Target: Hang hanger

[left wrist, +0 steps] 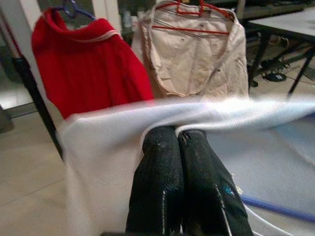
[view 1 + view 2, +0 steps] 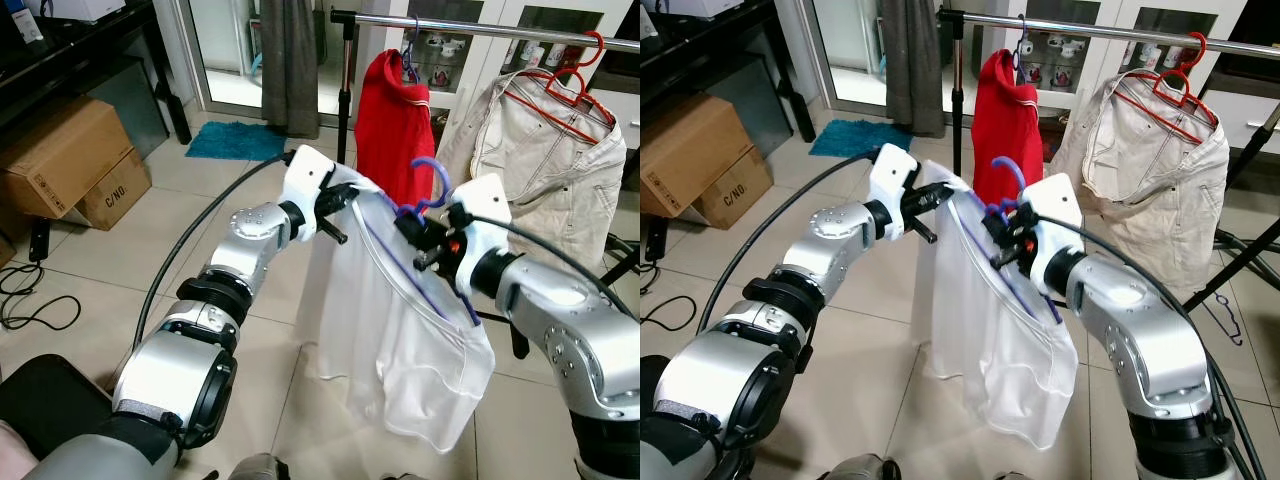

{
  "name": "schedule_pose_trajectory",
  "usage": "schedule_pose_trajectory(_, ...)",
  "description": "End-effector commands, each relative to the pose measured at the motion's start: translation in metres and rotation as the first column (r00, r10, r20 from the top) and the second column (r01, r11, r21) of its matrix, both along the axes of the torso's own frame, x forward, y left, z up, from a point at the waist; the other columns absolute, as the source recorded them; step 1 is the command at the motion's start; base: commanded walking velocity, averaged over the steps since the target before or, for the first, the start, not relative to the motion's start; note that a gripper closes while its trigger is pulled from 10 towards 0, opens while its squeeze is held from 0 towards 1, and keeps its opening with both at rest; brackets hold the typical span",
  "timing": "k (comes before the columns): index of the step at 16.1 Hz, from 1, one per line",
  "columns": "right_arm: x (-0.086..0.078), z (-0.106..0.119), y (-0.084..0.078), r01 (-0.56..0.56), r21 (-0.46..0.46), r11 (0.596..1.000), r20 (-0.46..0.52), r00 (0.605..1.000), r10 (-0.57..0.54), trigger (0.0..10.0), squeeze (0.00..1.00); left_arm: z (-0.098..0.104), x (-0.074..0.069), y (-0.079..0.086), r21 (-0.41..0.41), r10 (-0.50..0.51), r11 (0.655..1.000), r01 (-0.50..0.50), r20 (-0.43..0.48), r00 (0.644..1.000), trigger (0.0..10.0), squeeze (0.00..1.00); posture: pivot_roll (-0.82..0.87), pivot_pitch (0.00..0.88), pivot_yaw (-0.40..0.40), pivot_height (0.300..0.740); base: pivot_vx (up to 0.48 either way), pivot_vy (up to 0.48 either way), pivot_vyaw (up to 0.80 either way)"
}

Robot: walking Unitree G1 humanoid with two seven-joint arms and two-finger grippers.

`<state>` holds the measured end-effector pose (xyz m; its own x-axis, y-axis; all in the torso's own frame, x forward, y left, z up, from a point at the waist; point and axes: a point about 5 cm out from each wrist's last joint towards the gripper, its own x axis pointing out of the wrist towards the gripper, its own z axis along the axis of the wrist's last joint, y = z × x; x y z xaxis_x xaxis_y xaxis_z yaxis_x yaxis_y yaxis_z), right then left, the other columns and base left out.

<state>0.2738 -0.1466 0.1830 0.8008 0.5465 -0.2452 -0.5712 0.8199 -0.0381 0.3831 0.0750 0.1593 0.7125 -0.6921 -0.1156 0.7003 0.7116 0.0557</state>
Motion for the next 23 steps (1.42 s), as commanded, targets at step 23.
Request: schedule_pose_trajectory(23,-0.011,0.040,-0.019,-0.045,0.466,0.884,0.165,0.986,-0.037,0.0,0.00,0.018,0.005,-0.011,-0.114,0.045,0.992,-0.050,-0.040,0.998,0.0,0.00,-0.02,0.000,0.084,0.740,0.000,0.000,0.00)
